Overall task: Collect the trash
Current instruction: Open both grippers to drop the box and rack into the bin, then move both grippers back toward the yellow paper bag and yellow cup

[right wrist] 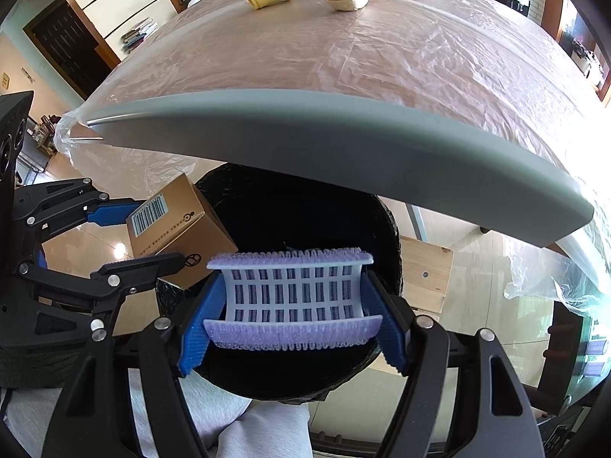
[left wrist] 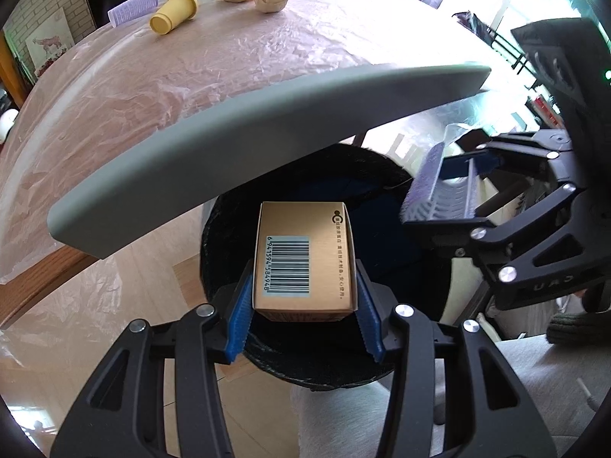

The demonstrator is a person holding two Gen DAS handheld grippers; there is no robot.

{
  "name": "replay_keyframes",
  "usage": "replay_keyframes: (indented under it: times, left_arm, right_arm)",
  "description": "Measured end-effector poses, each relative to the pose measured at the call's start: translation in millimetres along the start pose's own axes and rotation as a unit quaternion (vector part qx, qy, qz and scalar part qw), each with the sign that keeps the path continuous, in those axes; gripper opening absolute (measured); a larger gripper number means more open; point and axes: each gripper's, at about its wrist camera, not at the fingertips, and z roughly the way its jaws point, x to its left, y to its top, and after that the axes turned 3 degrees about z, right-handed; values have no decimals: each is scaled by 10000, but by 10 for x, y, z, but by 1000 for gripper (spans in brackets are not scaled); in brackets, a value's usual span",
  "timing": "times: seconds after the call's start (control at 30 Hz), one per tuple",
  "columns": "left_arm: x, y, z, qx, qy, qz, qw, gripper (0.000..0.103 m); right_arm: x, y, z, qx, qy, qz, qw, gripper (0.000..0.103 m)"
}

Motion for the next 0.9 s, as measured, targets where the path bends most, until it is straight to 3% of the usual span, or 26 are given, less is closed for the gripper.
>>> replay_keyframes:
  times: [0.03, 0.1, 0.37, 0.57, 0.63, 0.73, 0.9]
  left_arm:
    - [9, 5, -11, -24, 44, -32, 10000, 57]
    - [40, 5, -39, -99, 86, -99, 9999, 72]
    - [77, 16, -163, -159, 61, -124, 9998, 72]
    - [79, 94, -534, -492, 33, -189, 9986, 73]
    - [77, 145, -700, -693, 82, -194, 9974, 81]
    - [133, 286, -990, -1137, 258, -269, 9928, 90]
    - [299, 602, -1370, -1886, 772, -493, 9778, 99]
  right_arm:
    - [-8, 3, -6, -18, -20, 0, 10000, 72]
    - [-19, -7, -35, -84, -103, 36, 9999, 84]
    - [-79, -76, -311, -317, 24, 116, 9994, 85]
    - [-70, -76, -851, -946, 54, 0, 9955, 90]
    - [-77, -6, -1099, -1329, 0, -21, 9911, 92]
    - [-55, 107, -1472, -2055, -242, -91, 9783, 98]
    - [-33, 350, -2047, -3511, -644, -235, 9338, 99]
